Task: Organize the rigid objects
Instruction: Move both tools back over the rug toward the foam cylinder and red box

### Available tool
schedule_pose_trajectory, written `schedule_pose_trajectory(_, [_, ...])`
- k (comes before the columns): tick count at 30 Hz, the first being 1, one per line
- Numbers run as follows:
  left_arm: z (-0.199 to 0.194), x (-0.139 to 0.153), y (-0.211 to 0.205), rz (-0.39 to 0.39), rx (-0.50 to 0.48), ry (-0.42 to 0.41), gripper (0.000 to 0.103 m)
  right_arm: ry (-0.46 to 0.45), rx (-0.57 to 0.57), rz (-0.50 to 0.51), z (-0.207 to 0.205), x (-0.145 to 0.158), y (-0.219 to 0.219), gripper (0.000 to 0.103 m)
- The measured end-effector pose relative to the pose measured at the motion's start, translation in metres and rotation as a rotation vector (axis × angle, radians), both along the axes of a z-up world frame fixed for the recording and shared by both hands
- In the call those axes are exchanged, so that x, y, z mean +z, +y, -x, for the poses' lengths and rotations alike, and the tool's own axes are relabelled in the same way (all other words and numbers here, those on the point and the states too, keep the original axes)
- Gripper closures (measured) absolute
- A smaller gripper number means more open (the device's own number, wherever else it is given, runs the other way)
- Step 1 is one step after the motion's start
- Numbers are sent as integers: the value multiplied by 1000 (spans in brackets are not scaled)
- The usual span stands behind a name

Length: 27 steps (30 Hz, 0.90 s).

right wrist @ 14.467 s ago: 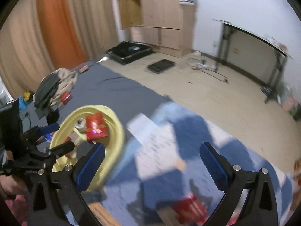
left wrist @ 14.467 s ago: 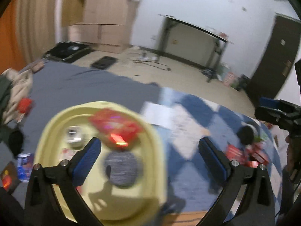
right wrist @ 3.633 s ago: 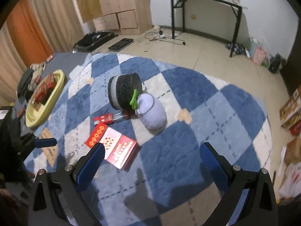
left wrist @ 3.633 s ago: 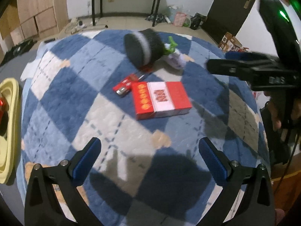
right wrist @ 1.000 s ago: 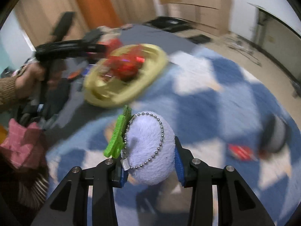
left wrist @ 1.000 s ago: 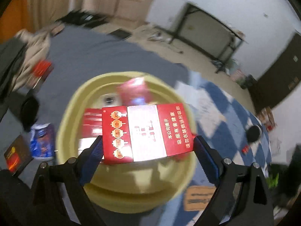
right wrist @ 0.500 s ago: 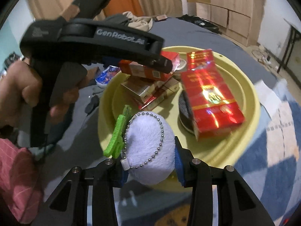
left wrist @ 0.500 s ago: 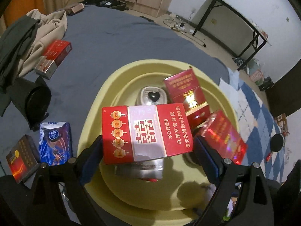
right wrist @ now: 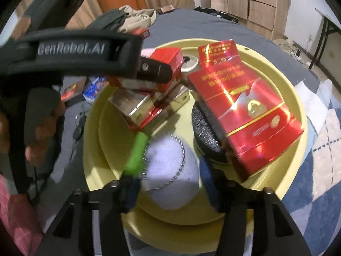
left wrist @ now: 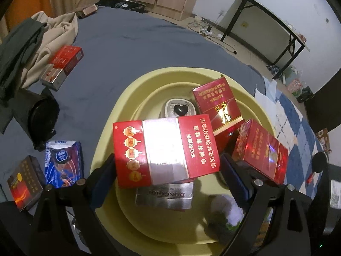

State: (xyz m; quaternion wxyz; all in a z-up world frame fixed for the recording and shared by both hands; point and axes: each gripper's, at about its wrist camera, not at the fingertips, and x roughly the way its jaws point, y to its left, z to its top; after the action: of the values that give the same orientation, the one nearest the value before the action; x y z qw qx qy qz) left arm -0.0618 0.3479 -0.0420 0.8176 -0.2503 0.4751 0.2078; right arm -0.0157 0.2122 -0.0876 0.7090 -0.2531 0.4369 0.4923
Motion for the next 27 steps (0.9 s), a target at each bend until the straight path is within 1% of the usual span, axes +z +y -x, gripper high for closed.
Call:
schedule_pose_trajectory(1, [0,1,0,0,4,4,9,0,2,-1,2,0,-1,32])
schedule_pose_trajectory(4, [-2,8,-5,-28,2,-13,8,6,3,-25,2,0,-4,22])
schedule_pose_trajectory(5, [-1,13,-7,-40,1,-36,6,8,1,-31,2,1,-5,19])
schedule_pose_trajectory(6, [1,20,-8,-52,4,-68,1,11,-2,-38,0,3,-9,12])
schedule_pose_trajectory(7, [4,28,-9,-68,11,-100,0,14,-4,-48,1,5,-12,8])
schedule_pose_trajectory(8, [6,35,-11,-89,17,-123,0,16,-2,-60,3,8,-17,7])
schedule_pose_trajectory(10, [4,45,-15,-113,17,-142,0,11,5,-84,8,16,-28,0])
schedule_pose_trajectory(13, [-2,61,-26,-139,12,-164,0,6,22,-111,16,27,-47,0])
schedule_pose_trajectory(15, [-7,72,-41,-159,-5,-176,0,-2,18,-119,20,38,-68,0])
schedule_pose_trajectory(16, [-11,77,-52,-171,-29,-173,0,-2,13,-126,21,44,-80,0])
schedule_pose_trajectory(18, [-23,86,-87,-208,-108,-172,0,-2,-2,-131,20,60,-110,0])
schedule_pose_trajectory(20, [-34,90,-122,-229,-176,-164,0,-22,-21,-104,16,80,-144,0])
schedule_pose_trajectory(21, [-40,91,-140,-212,-207,-161,0,-35,-34,-89,12,88,-161,0])
schedule_pose_trajectory(23, [-50,90,-170,-133,-274,-164,0,-84,-91,-58,1,107,-201,0])
schedule_pose_trajectory(25, [-61,89,-200,-61,-357,-161,0,-133,-180,-40,-14,125,-247,0])
schedule_pose_trajectory(27, [-69,89,-227,-28,-425,-144,0,-150,-280,-48,-30,139,-293,0])
